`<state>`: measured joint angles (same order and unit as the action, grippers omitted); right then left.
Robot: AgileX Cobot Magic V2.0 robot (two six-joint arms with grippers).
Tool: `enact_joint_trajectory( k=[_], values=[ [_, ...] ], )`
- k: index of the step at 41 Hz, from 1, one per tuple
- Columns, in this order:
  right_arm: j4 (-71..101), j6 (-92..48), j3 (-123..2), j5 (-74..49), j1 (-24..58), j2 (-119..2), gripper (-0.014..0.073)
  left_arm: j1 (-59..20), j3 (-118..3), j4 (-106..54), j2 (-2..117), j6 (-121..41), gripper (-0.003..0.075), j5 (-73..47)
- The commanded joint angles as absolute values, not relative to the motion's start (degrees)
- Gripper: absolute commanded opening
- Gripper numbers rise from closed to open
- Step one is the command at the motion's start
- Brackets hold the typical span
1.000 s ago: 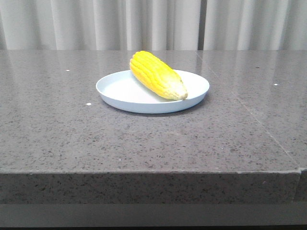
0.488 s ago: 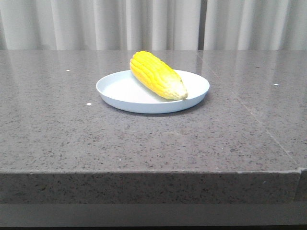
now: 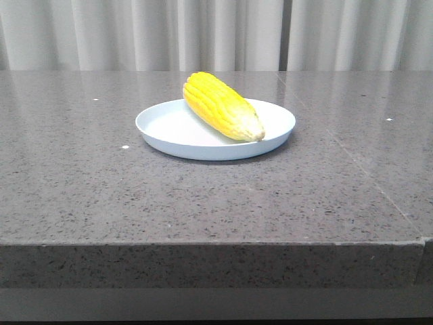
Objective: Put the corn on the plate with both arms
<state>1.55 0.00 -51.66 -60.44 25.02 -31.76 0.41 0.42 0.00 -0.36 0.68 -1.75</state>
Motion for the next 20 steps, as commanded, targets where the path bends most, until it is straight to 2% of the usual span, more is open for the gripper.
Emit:
enact_joint_trajectory(
  k=[1, 9, 20],
  values=[
    [1.9, -0.5, -50.1, -52.8, 20.4, -29.0, -0.0087, -0.1, 1.8, 0.0, -1.2, 1.0, -0.002, 3.5],
    [2.1, -0.5, -34.6, -30.6, 8.3, -17.2, -0.0087, 0.0, 1.8, 0.0, -1.2, 1.0, -0.002, 3.5],
    [2.1, -0.5, -15.4, -12.6, 1.2, -4.0, -0.0087, 0.0, 1.8, 0.0, -1.2, 1.0, -0.002, 3.5]
  ],
)
